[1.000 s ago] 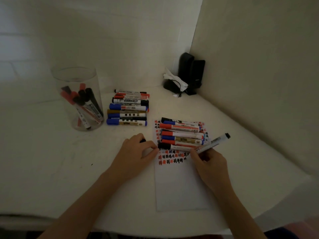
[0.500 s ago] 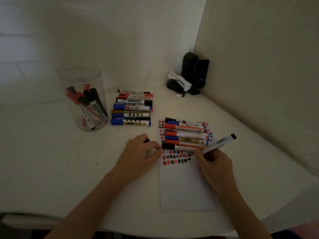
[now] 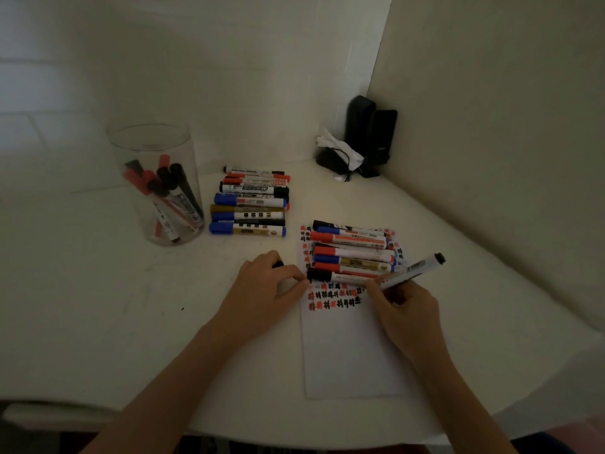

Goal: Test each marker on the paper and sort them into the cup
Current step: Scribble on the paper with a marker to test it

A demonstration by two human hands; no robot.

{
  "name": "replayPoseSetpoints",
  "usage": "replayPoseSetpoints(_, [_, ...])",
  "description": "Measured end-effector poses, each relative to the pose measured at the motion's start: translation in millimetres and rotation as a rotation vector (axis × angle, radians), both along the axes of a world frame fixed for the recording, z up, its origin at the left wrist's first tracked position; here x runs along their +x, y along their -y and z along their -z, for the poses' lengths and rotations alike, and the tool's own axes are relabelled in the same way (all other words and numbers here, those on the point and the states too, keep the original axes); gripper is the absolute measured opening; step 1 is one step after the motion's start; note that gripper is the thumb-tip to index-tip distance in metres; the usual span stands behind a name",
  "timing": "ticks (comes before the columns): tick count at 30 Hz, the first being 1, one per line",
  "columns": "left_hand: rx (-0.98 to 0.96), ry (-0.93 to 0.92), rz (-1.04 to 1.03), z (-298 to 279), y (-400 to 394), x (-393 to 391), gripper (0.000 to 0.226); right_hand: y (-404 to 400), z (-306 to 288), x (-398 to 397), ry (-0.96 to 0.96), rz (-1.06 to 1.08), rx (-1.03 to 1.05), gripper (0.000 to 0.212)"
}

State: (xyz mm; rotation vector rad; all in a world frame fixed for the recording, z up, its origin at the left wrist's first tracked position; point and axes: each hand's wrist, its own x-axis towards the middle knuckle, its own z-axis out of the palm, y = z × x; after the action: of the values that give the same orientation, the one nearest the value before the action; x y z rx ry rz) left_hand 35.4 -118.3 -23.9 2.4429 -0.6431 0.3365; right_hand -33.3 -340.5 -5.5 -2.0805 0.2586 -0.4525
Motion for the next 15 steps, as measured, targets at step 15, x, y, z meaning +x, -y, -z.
replayPoseSetpoints(15, [0.014,-0.058,0.028,-1.8,0.1,1.2,0.027,2.3,0.8,1.9,-0.033,0.061,0.058,0.012])
